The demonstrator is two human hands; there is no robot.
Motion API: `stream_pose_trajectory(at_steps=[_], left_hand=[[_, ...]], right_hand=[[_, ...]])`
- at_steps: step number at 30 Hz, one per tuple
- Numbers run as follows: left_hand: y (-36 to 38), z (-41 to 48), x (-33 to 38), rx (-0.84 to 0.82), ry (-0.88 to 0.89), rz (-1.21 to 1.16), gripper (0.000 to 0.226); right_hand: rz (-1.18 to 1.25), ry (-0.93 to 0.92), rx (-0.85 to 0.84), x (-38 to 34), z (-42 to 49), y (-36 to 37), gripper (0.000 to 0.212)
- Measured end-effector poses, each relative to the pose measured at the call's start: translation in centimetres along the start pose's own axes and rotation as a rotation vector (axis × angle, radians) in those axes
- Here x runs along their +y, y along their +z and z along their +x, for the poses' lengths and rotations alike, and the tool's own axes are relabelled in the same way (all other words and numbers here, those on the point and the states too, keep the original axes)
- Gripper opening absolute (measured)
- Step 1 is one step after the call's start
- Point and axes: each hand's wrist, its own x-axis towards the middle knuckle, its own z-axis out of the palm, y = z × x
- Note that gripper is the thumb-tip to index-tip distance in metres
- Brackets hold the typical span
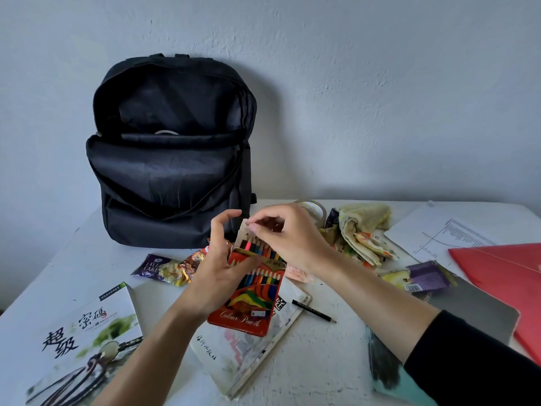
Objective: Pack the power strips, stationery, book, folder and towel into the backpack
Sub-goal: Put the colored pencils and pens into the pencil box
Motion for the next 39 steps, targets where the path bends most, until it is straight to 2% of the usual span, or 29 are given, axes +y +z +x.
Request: stream_pose_trajectory(at_steps=[7, 10, 12, 17, 21, 24, 26, 30, 32, 35, 39], left_hand=[[0.0, 0.1, 0.1, -0.032, 0.017, -0.008, 0.067], [-0.4, 0.2, -0.2, -0.030, -0.005, 0.011, 0.066], [-0.7, 0.0, -0.5, -0.032, -0.025, 0.005, 0.067], [-1.2, -0.8, -0.9, -0.009, -0.018, 0.000, 0.059], [-1.6, -1.3, -1.3, -0.021, -0.027, -0.012, 0.054], [-1.8, -1.6, -1.4, -0.028, -0.065, -0.028, 0.046], [-1.8, -1.7, -1.5, -0.023, -0.093, -0.033, 0.042], [-1.8, -1.8, -1.9, -0.019, -0.135, -0.060, 0.038], [-1.8, -1.7, -1.8, -0.013, -0.138, -0.061, 0.037], [-1.9, -1.6, -1.5, -0.009, -0.132, -0.057, 0.037], [-2.2, -1.4, -1.1, -0.038, -0.099, -0.051, 0.040]], right_hand=[[0.007, -0.051, 0.018, -0.2, -0.3, -0.4, 0.009], [0.002, -0.007, 0.036, -0.1, -0.5, -2.1, 0.005], [-0.023, 0.092, -0.021, 0.3, -0.7, -3.6, 0.006], [-0.320, 0.383, -0.381, 2.1, -2.3, -5.2, 0.017], [-0.643, 0.430, -0.648, 3.1, -4.9, -4.7, 0.014], [-0.869, 0.390, -0.606, 4.5, -6.4, -3.3, 0.023], [-0.913, 0.358, -0.562, 5.2, -6.8, -2.9, 0.026], [-0.814, 0.345, -0.608, 4.7, -6.5, -3.5, 0.026], [-0.642, 0.341, -0.568, 3.7, -5.8, -4.1, 0.019], [-0.400, 0.312, -0.374, 2.3, -4.2, -4.3, 0.012], [-0.084, 0.293, -0.109, 1.4, -2.8, -3.8, 0.020]])
